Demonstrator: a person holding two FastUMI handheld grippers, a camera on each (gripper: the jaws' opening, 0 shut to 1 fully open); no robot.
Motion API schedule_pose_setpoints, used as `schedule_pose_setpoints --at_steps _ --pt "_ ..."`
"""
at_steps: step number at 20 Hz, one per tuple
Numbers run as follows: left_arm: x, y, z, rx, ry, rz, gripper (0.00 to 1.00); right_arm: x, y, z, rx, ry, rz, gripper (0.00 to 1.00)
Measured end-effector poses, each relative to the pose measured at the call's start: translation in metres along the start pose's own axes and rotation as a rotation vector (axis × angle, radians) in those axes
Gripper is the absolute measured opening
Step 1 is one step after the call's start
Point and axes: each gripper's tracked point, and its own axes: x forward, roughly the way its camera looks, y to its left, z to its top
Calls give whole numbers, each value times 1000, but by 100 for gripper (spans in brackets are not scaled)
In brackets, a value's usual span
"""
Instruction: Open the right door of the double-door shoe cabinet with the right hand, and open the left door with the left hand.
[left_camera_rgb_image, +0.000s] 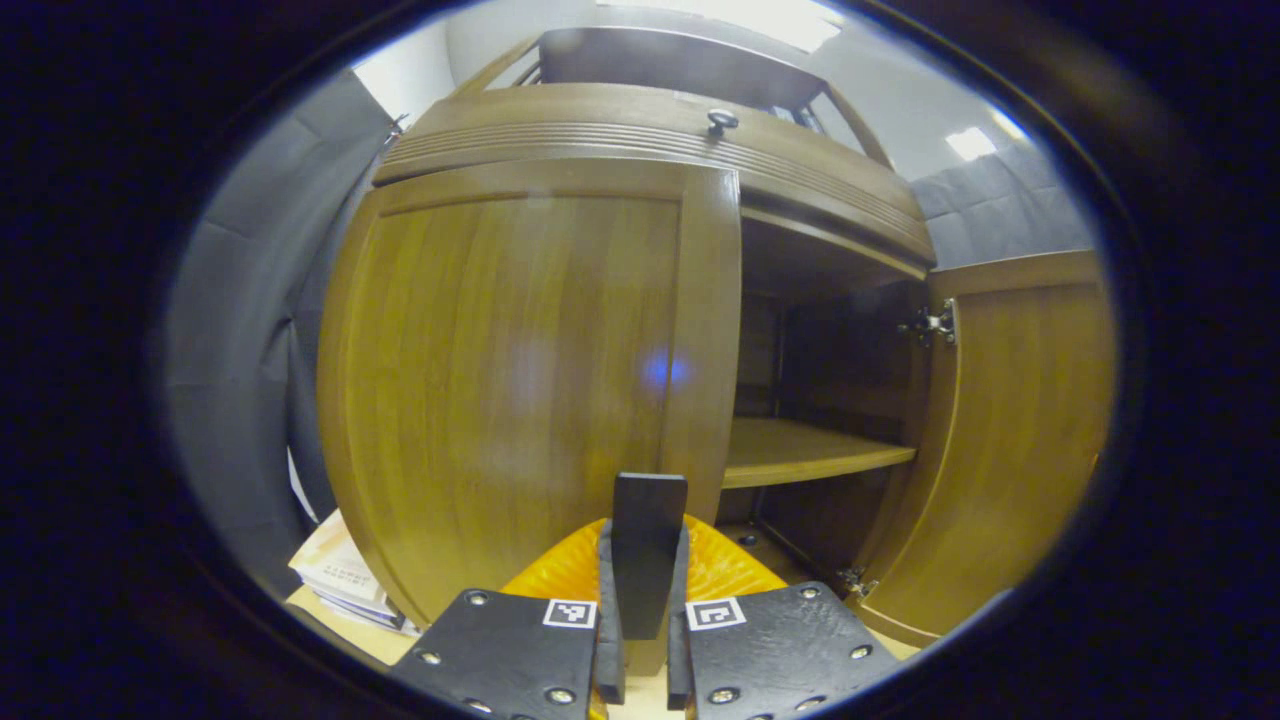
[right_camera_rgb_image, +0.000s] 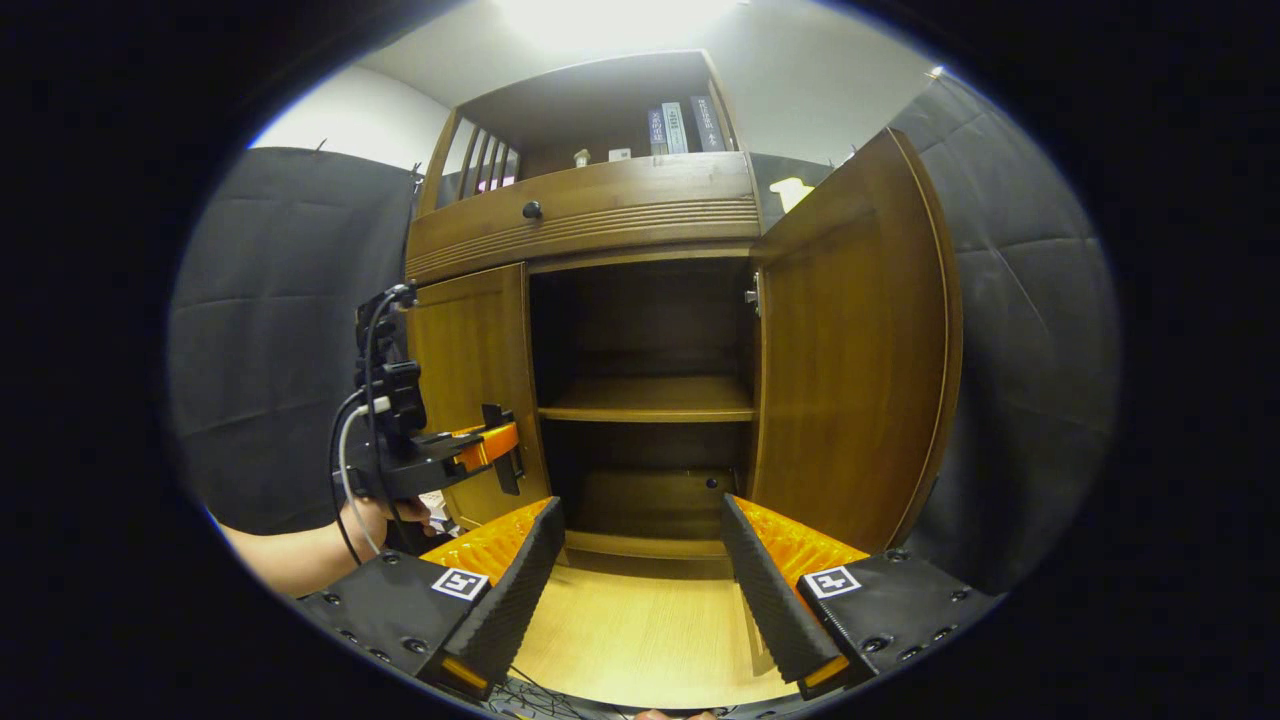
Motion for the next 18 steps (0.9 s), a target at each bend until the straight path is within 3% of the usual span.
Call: schedule_pose_setpoints --at_steps 7,8,11,12,17,18 --pt "-43 6 3 6 -5 -23 18 -3 20 -3 2 -7 35 94" --pt "-48 7 3 9 -5 -22 18 -3 23 -3 3 -8 39 99" --pt "-72 15 4 5 -3 -19 19 -2 28 -3 7 -10 47 94" --pt "-79 19 5 5 -3 -18 19 -3 30 -4 8 -10 51 99" --pt "-107 33 5 1 -4 -5 19 0 41 -6 7 1 74 98" --pt "-111 35 5 2 -6 0 18 -2 44 -7 6 0 80 94"
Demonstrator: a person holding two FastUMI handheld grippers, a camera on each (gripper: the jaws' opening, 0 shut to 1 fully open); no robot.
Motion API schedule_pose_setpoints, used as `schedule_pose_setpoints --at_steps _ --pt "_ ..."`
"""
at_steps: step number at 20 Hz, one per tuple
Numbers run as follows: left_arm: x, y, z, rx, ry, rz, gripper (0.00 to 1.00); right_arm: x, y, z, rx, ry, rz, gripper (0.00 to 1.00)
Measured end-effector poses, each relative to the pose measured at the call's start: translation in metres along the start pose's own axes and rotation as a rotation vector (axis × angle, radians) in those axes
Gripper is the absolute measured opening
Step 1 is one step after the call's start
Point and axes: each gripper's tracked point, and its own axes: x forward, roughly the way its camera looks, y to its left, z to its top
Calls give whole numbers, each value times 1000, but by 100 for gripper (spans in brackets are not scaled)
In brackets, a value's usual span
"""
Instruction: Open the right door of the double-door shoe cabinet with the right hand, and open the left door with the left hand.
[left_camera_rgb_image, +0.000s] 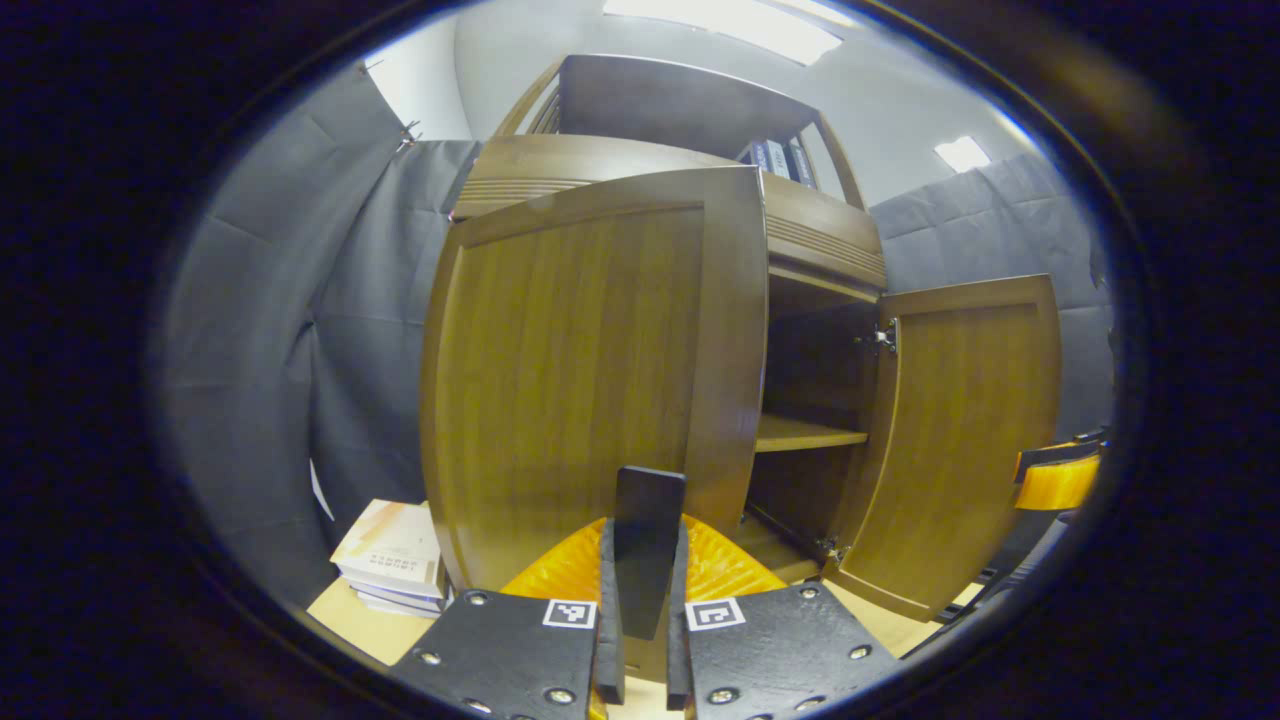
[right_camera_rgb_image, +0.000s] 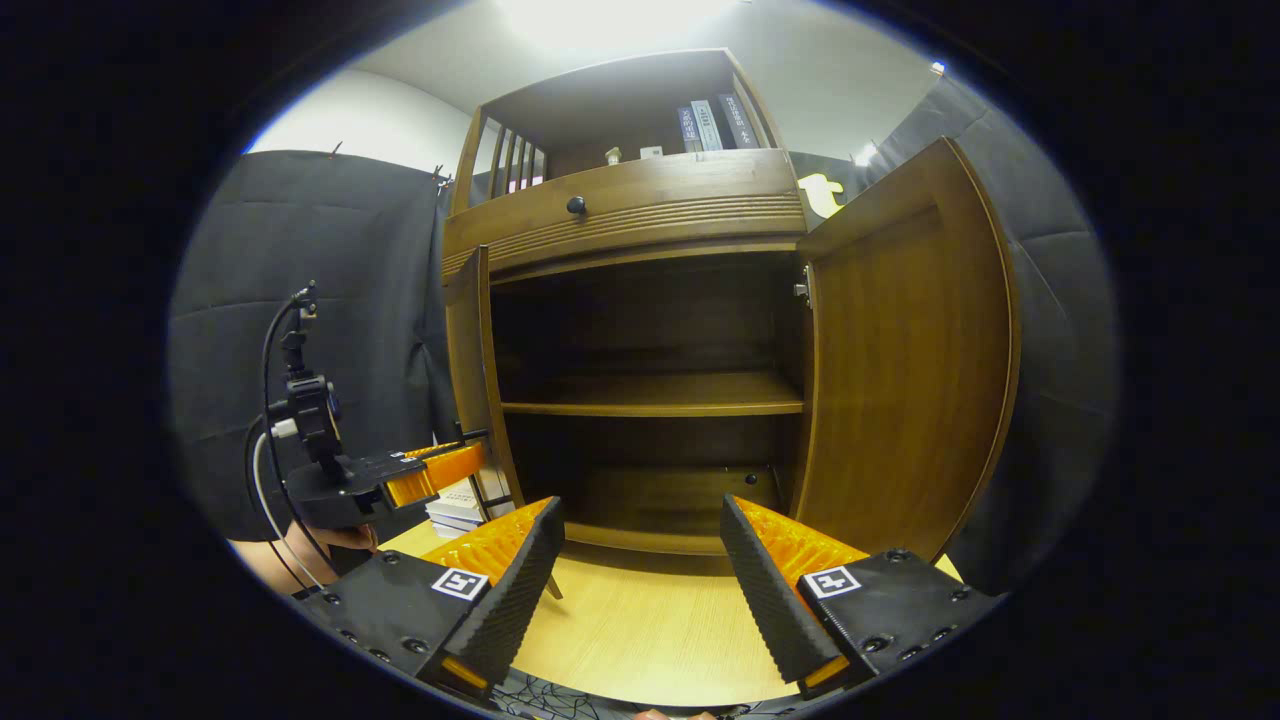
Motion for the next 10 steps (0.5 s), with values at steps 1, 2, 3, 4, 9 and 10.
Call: schedule_pose_setpoints --at_steps 1,2,3,4,9,10 --pt "-6 3 1 0 -3 6 18 0 3 0 -1 -1 6 94" --pt "-10 7 1 -2 -3 14 18 1 6 0 -4 -1 14 94" --pt "-15 10 1 -4 -5 22 18 3 8 1 -6 0 20 94" --pt "-20 13 1 -4 -6 31 18 4 11 1 -8 0 26 99" --pt "-42 30 4 -9 -20 63 18 3 21 -2 -12 4 51 98" --pt "-47 34 5 -10 -21 69 18 4 23 -3 -13 5 55 98"
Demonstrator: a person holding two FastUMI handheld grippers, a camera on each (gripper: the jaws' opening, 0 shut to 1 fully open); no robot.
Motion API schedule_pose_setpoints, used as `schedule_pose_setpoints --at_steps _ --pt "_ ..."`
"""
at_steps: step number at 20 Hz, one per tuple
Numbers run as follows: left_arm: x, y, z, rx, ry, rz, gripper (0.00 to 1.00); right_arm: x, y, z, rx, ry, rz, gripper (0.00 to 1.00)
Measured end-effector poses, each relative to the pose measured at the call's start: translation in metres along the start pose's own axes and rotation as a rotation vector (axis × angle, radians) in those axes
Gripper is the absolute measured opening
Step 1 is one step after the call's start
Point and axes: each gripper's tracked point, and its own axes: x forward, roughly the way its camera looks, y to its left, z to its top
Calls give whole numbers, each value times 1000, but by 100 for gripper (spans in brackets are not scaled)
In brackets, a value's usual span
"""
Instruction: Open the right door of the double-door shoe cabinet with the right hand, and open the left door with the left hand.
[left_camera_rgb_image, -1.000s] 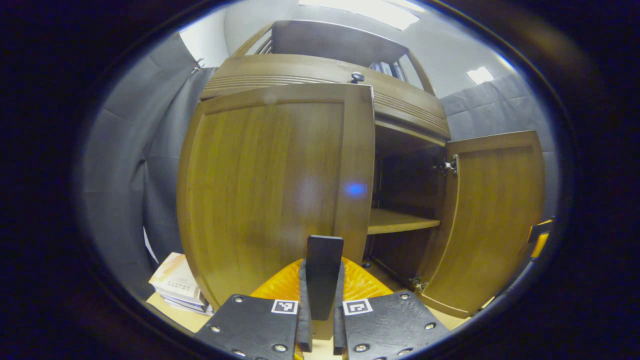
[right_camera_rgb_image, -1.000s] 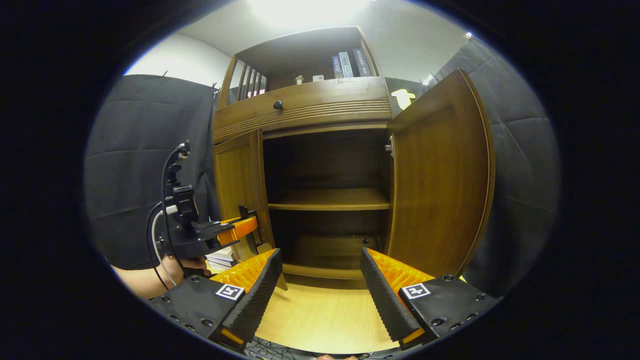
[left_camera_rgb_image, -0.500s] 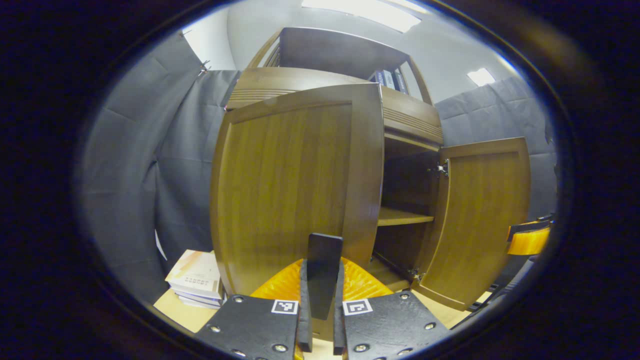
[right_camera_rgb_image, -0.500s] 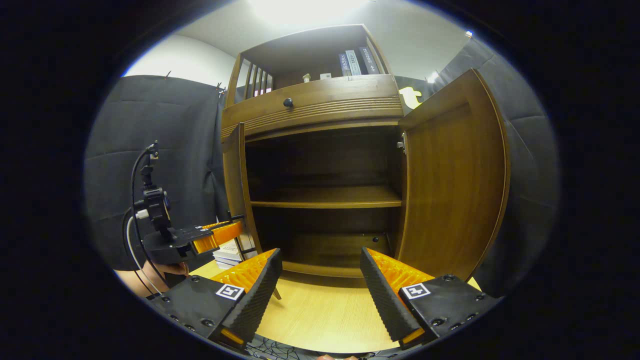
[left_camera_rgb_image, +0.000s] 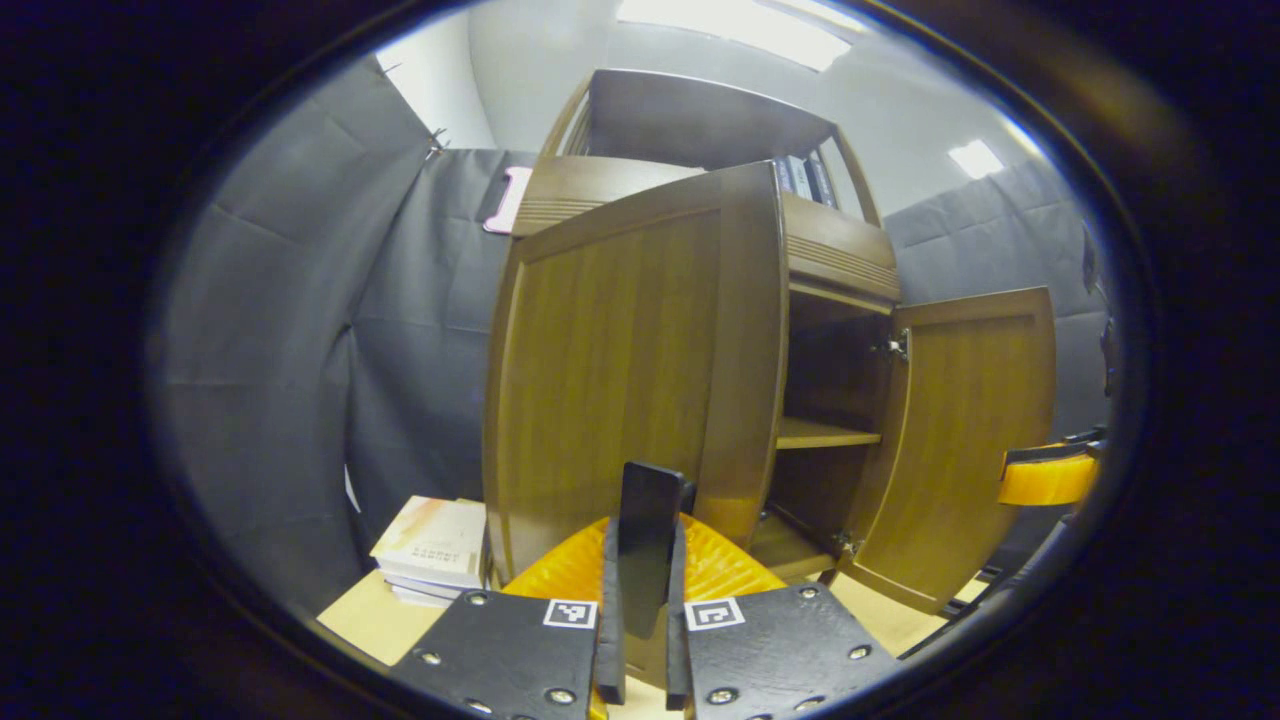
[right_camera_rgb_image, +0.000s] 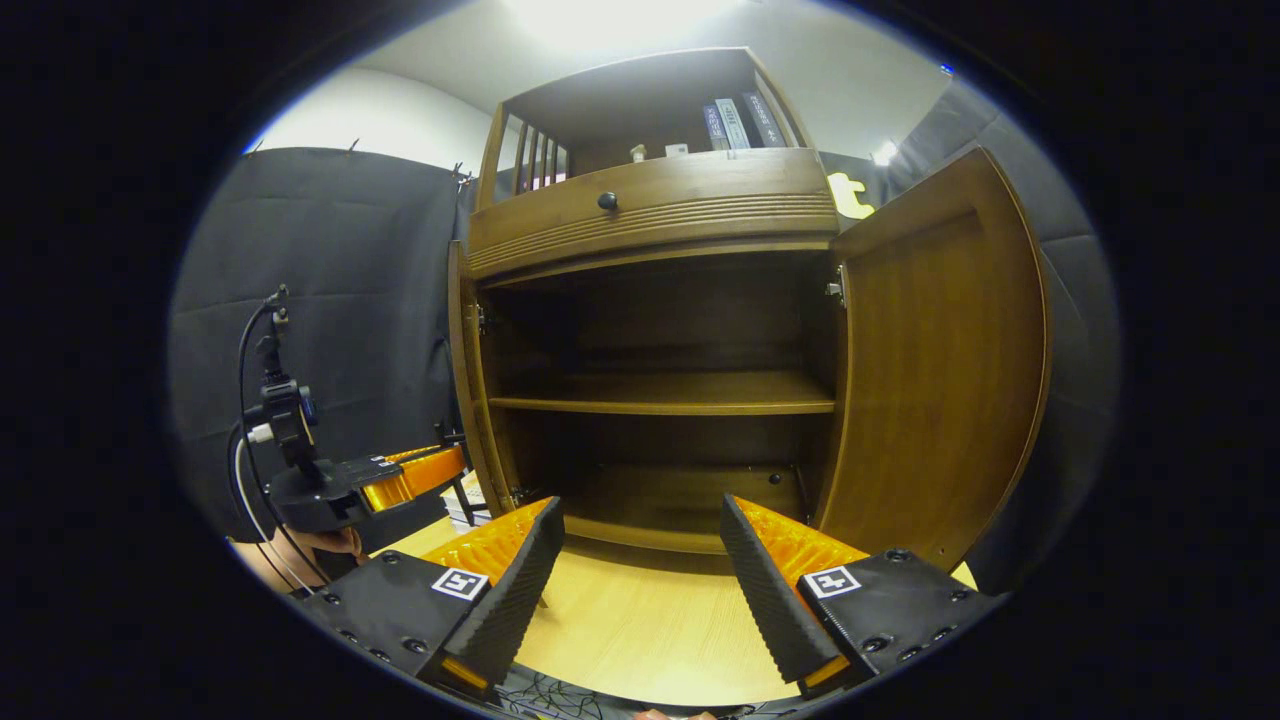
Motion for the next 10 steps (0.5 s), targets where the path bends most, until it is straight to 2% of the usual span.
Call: schedule_pose_setpoints --at_steps 2,4,8,9,10 --pt "-9 10 2 5 -4 17 18 0 4 -1 0 1 8 99" --pt "-20 22 2 14 -9 37 9 0 7 -1 2 0 14 99" --pt "-33 43 6 12 -12 54 11 1 13 -1 -3 -3 27 99" --pt "-37 50 6 11 -12 61 12 1 14 0 -5 -6 29 94" --pt "-41 57 8 13 -12 71 12 1 15 0 -6 -8 30 94"
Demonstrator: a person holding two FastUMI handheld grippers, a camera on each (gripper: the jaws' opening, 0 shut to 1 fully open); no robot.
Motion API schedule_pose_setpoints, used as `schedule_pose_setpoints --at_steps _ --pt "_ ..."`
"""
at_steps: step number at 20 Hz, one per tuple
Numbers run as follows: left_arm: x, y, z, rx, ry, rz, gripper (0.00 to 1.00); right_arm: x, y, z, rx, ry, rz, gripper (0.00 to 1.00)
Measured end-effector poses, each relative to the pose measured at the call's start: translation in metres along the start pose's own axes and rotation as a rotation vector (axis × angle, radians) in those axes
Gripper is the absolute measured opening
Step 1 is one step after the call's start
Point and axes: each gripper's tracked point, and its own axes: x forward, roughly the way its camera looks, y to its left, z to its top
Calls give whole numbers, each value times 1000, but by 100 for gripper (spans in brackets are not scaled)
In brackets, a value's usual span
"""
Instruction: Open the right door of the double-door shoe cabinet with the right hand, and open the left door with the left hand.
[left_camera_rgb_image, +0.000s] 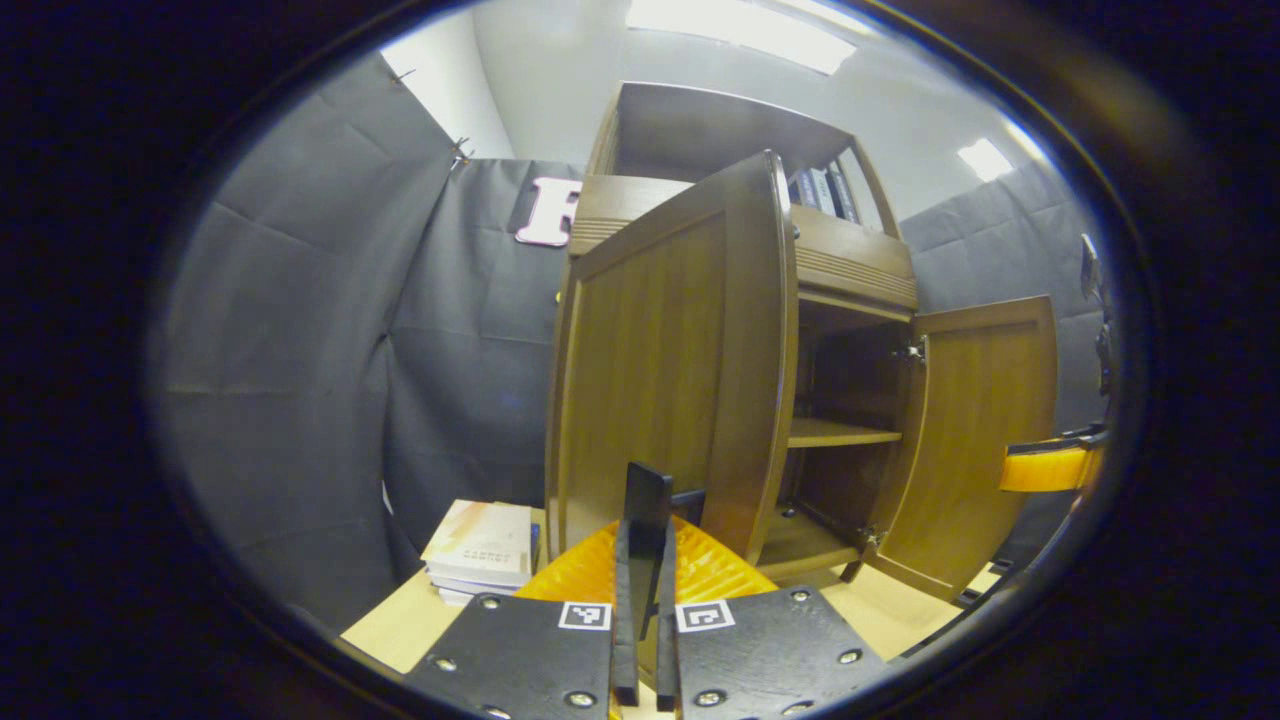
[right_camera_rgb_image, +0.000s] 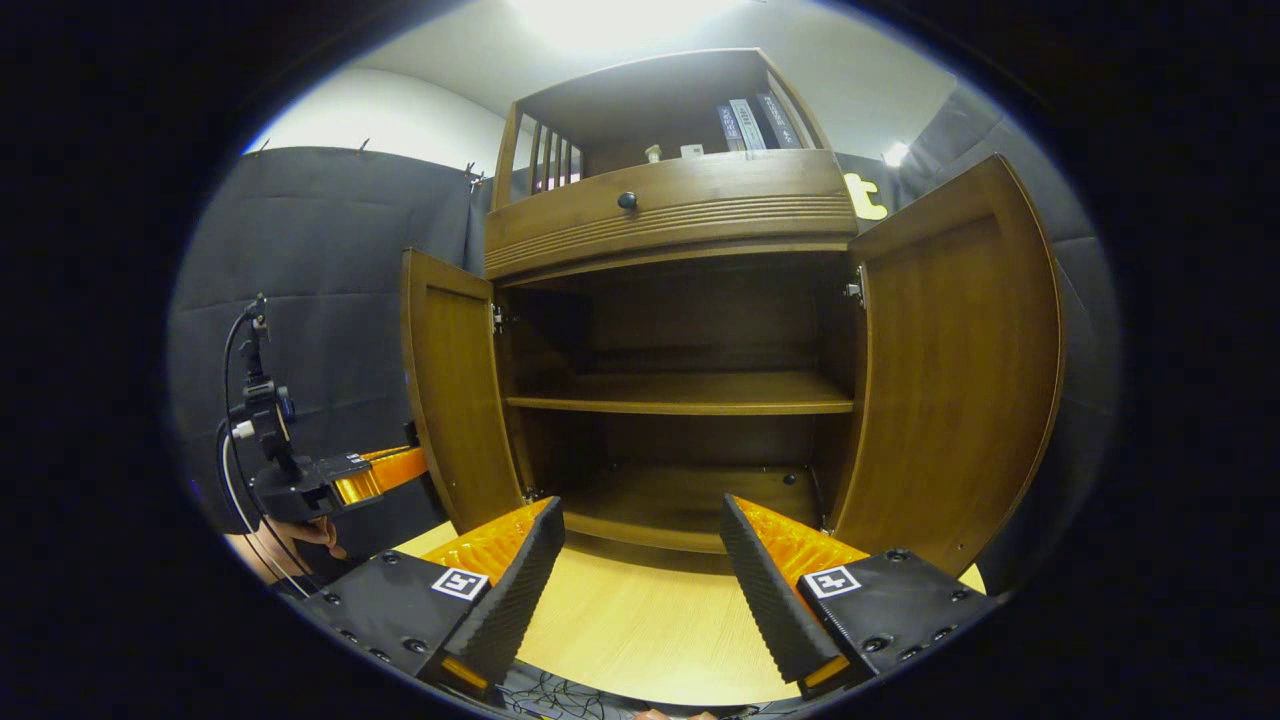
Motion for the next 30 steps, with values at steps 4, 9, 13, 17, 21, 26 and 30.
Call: schedule_pose_setpoints --at_steps 4,9,13,17,21,26,30 --pt "-11 34 1 -8 -2 7 6 1 -2 2 -11 -8 -7 94" --pt "-18 82 4 27 -4 -11 12 5 -14 9 -13 -17 -39 94" --pt "-23 108 7 35 3 -62 12 9 -22 13 4 -20 -64 99" --pt "-30 132 10 62 3 -66 8 14 -29 19 -9 -25 -83 94" --pt "-36 137 14 51 -6 -62 7 18 -34 26 -9 -36 -98 99" --pt "-65 132 33 30 -37 -17 11 18 -46 33 -19 -55 -124 99" --pt "-101 118 58 37 -65 29 13 15 -63 43 -24 -80 -163 94"
